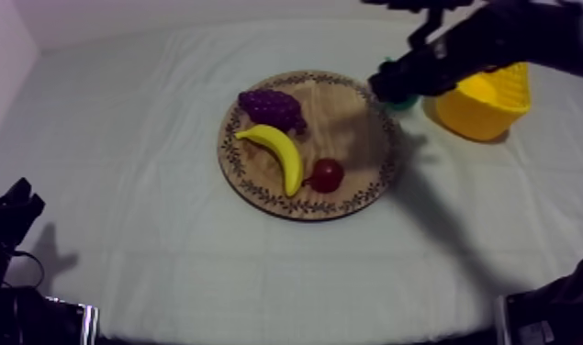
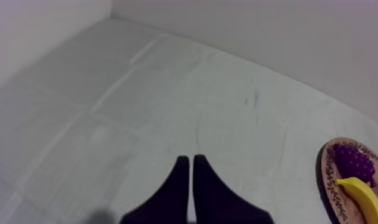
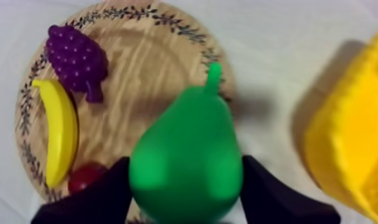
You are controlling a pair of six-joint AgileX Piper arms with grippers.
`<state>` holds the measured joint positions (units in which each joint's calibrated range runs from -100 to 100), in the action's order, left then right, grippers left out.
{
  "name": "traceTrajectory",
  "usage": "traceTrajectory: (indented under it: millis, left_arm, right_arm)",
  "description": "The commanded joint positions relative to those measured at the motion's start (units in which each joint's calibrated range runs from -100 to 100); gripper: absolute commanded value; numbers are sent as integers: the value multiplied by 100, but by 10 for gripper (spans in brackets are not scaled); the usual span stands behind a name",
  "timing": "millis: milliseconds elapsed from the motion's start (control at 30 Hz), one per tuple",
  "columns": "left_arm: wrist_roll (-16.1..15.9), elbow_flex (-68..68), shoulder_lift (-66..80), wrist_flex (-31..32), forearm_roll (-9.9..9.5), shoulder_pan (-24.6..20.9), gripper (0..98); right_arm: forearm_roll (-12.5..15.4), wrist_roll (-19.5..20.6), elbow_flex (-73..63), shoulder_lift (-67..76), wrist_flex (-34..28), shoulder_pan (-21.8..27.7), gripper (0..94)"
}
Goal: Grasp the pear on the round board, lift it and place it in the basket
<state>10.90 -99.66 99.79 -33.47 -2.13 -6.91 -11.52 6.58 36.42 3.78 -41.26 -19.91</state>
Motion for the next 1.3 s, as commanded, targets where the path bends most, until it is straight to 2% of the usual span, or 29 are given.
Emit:
traceTrajectory:
  millis: [0,167,300,567,867,1267]
  left_arm:
    - [1,0,4,0,1,-1,1]
    - [0,0,4,0,1,-1,1]
    - [-3,0,4,0,1,-1,1]
    - [1,0,4,0,1,-1,1]
    - [1,0,4,0,1,-1,1]
    - [1,0,4,0,1,-1,1]
  right_arm:
    - [264,-564,350,1511,-140,238,496]
    - [627,-1083,517,2260,-409,719,502]
    - [753,-1261,514,2314,-386,1046,503]
    - [830,-1352,250,1576,-91,1553,503]
    - [990,-1498,-570,337,-35,2018,503]
    - [859,-1357,-1286,-1235,63,2190,508]
